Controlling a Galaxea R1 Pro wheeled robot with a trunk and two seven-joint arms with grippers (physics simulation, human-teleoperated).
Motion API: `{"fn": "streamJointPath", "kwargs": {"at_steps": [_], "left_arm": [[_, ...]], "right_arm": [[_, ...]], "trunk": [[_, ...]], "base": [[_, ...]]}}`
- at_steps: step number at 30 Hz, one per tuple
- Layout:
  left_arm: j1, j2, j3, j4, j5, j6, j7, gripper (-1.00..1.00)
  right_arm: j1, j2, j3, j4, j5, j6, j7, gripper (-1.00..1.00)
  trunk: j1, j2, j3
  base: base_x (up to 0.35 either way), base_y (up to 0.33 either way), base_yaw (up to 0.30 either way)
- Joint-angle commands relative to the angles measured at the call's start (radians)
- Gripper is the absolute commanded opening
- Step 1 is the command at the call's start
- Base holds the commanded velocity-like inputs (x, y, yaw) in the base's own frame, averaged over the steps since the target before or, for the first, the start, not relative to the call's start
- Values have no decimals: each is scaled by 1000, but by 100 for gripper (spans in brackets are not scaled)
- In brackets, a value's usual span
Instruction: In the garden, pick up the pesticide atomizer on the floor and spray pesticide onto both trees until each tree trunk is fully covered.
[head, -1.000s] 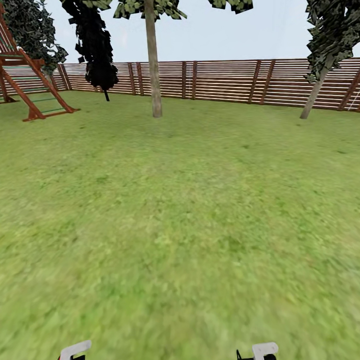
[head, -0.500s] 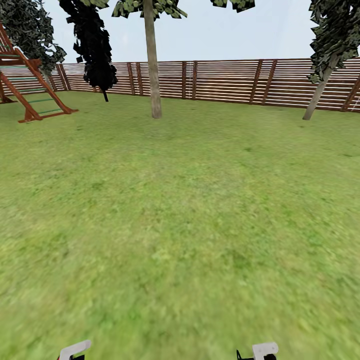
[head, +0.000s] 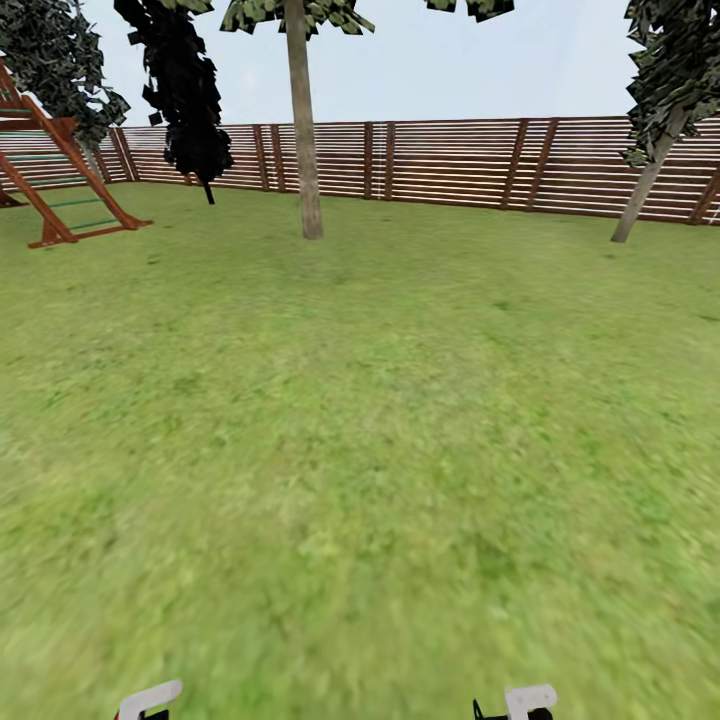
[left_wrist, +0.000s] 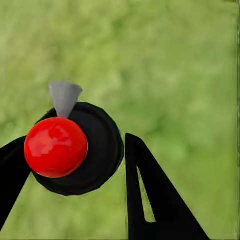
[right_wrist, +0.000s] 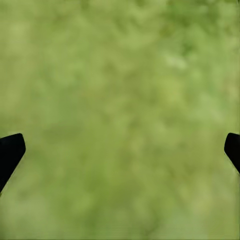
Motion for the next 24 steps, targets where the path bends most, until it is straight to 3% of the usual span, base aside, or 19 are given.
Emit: {"fn": "streamJointPath", "kwargs": {"at_steps": [1,24], "left_arm": [[-1,-1,5,1,-10,-4,3,-100],[-1,0,5,1,-12,-3,4,-100]], "right_arm": [[0,0,9,0,-7,-2,-3,100],[0,0,9,0,-7,-2,-3,100]], "trunk": [[0,0,-1],[0,0,-1]], "base": [[340,0,0],[340,0,0]]}}
